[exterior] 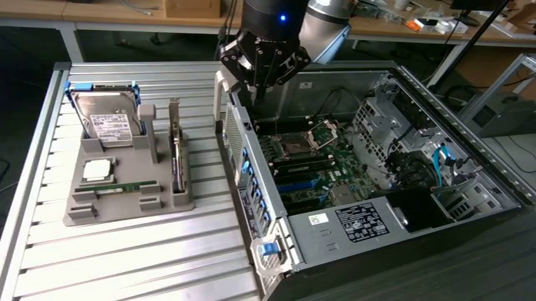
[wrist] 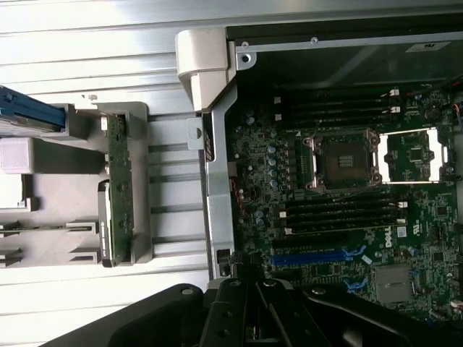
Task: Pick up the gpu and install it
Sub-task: 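Reach for the gpu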
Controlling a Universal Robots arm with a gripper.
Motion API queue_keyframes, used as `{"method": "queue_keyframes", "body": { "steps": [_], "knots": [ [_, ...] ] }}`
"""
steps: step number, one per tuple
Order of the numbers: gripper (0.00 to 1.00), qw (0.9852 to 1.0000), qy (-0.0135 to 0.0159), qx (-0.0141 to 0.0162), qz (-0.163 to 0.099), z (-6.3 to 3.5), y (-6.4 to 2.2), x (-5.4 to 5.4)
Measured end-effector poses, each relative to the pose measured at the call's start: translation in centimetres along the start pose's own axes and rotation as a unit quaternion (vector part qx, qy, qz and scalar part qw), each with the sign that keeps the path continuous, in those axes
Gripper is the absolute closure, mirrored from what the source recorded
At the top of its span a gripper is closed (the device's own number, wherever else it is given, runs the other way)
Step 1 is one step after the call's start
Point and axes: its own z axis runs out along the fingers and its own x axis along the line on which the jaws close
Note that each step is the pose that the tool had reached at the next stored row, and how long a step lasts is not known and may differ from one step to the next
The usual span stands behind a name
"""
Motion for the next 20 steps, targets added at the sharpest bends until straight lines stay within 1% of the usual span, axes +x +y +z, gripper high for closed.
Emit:
{"method": "queue_keyframes", "body": {
  "steps": [20],
  "knots": [
    [0.89,1.0000,0.0000,0.0000,0.000,-0.02,-0.07,0.90]
  ]
}}
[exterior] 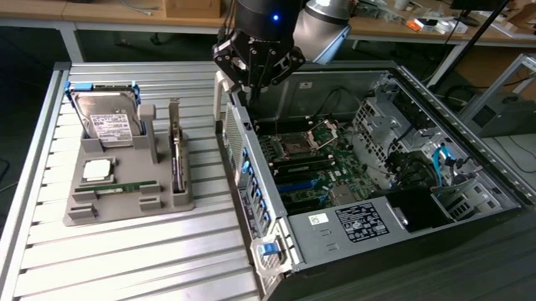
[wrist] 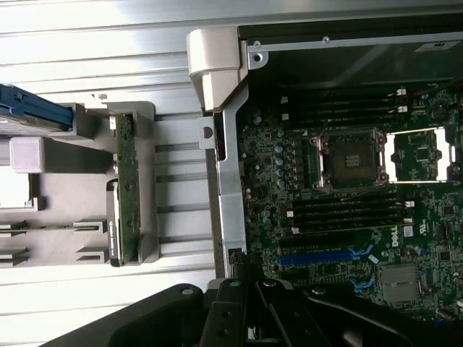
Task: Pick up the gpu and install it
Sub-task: 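Reach for the gpu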
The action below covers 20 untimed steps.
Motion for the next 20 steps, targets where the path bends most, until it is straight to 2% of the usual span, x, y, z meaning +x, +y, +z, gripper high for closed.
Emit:
{"method": "queue_keyframes", "body": {
  "steps": [20],
  "knots": [
    [0.89,1.0000,0.0000,0.0000,0.000,-0.04,-0.11,1.5]
  ]
}}
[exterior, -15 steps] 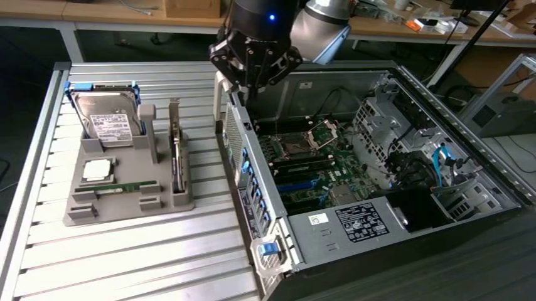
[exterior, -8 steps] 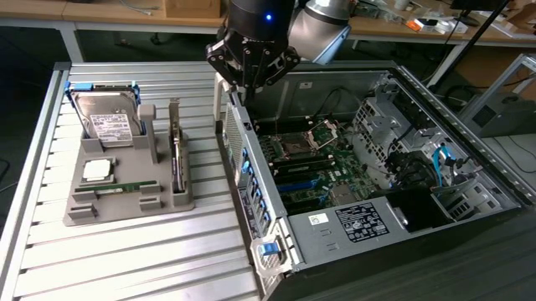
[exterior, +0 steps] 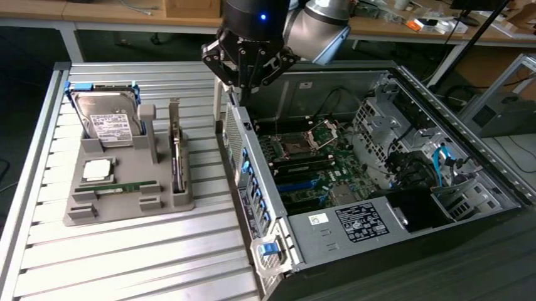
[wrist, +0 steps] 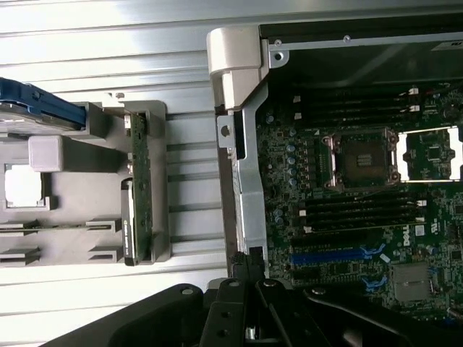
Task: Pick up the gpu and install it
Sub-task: 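Reach for the gpu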
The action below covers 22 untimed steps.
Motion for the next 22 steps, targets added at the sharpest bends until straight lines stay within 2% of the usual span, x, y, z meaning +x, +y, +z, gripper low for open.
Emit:
{"method": "queue_keyframes", "body": {
  "steps": [22],
  "knots": [
    [0.89,1.0000,0.0000,0.0000,0.000,-0.07,-0.18,2.3]
  ]
}}
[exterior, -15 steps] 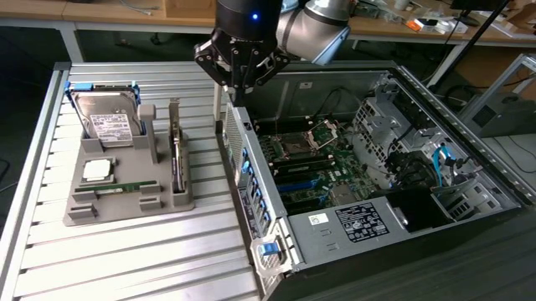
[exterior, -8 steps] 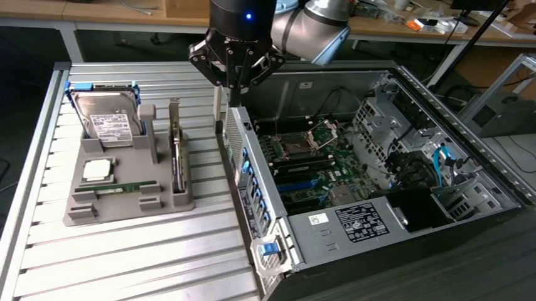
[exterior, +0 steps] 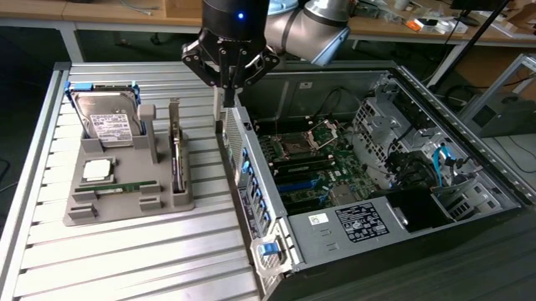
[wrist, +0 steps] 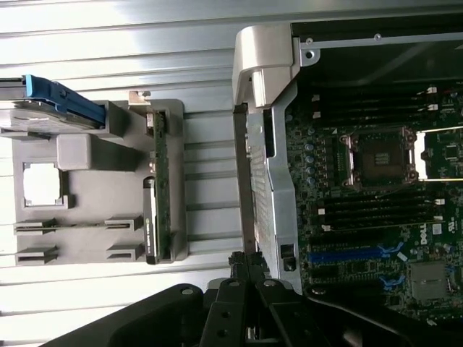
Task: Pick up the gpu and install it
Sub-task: 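Reach for the gpu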
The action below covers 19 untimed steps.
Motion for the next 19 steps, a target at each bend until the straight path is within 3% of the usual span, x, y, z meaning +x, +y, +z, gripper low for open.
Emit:
{"method": "queue_keyframes", "body": {
  "steps": [19],
  "knots": [
    [0.89,1.0000,0.0000,0.0000,0.000,-0.05,-0.15,1.9]
  ]
}}
